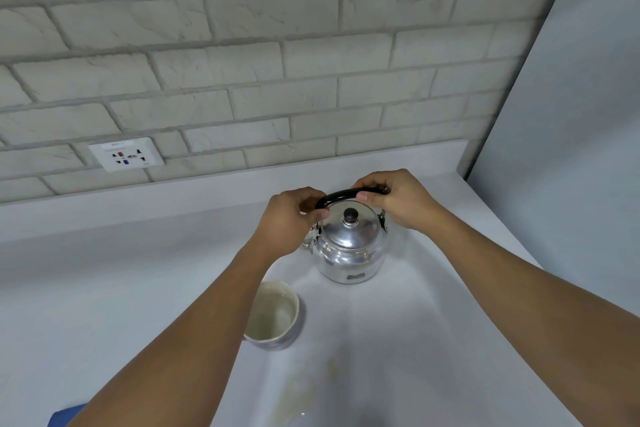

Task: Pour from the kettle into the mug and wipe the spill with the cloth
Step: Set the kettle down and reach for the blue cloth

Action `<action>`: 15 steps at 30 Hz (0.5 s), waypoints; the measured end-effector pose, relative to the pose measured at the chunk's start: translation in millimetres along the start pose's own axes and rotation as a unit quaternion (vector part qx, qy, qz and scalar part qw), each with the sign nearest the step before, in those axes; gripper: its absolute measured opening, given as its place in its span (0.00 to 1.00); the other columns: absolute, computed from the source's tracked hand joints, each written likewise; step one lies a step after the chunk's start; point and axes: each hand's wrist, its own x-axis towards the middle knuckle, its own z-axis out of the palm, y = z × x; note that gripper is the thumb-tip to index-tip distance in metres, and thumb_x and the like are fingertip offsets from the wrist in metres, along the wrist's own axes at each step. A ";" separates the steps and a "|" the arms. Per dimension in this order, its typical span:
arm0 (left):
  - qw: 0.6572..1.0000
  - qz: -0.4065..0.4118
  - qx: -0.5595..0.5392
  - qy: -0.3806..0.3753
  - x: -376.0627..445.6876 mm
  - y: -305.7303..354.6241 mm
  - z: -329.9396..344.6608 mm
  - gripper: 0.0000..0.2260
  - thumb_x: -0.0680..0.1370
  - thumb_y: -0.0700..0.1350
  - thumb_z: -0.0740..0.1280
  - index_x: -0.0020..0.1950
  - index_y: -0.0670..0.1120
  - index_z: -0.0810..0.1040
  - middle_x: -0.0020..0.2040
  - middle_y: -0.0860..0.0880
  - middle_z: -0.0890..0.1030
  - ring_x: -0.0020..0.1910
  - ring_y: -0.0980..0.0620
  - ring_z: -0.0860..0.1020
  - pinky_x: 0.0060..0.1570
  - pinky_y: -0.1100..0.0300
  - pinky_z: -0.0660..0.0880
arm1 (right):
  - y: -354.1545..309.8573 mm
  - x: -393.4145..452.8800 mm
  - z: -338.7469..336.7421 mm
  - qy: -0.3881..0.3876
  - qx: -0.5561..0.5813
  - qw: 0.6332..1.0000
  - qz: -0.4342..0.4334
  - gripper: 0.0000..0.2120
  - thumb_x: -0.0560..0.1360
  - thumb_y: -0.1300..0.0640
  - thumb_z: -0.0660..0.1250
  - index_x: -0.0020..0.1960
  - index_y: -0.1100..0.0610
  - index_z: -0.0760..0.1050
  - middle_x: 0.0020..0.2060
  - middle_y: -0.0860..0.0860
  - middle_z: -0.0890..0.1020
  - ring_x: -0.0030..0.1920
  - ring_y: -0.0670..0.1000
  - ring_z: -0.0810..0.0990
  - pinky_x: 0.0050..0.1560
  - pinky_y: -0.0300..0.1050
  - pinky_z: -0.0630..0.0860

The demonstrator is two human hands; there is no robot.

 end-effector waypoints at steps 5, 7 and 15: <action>1.000 -0.017 -0.007 -0.001 6.1 -4.1 4.2 0.07 0.76 0.41 0.76 0.52 0.51 0.85 0.47 0.50 0.88 0.51 0.49 0.85 0.50 0.64 0.76 | 4.7 6.3 1.3 0.003 -0.019 1.000 0.002 0.09 0.75 0.59 0.74 0.45 0.45 0.85 0.37 0.36 0.86 0.40 0.35 0.80 0.42 0.26 0.70; 1.000 -0.023 -0.001 -0.003 8.0 -6.2 5.4 0.07 0.76 0.41 0.76 0.52 0.51 0.85 0.47 0.50 0.88 0.51 0.48 0.85 0.49 0.62 0.77 | 6.6 8.2 2.1 0.003 -0.026 1.000 0.001 0.09 0.75 0.59 0.73 0.45 0.45 0.85 0.36 0.35 0.85 0.38 0.35 0.80 0.40 0.25 0.69; 0.999 -0.036 -0.006 -0.003 13.6 -9.6 8.7 0.08 0.76 0.41 0.75 0.55 0.48 0.85 0.48 0.46 0.88 0.50 0.41 0.85 0.58 0.45 0.80 | 11.6 12.1 2.4 0.013 -0.038 0.999 0.013 0.08 0.75 0.57 0.74 0.46 0.43 0.85 0.37 0.40 0.85 0.38 0.35 0.79 0.39 0.25 0.69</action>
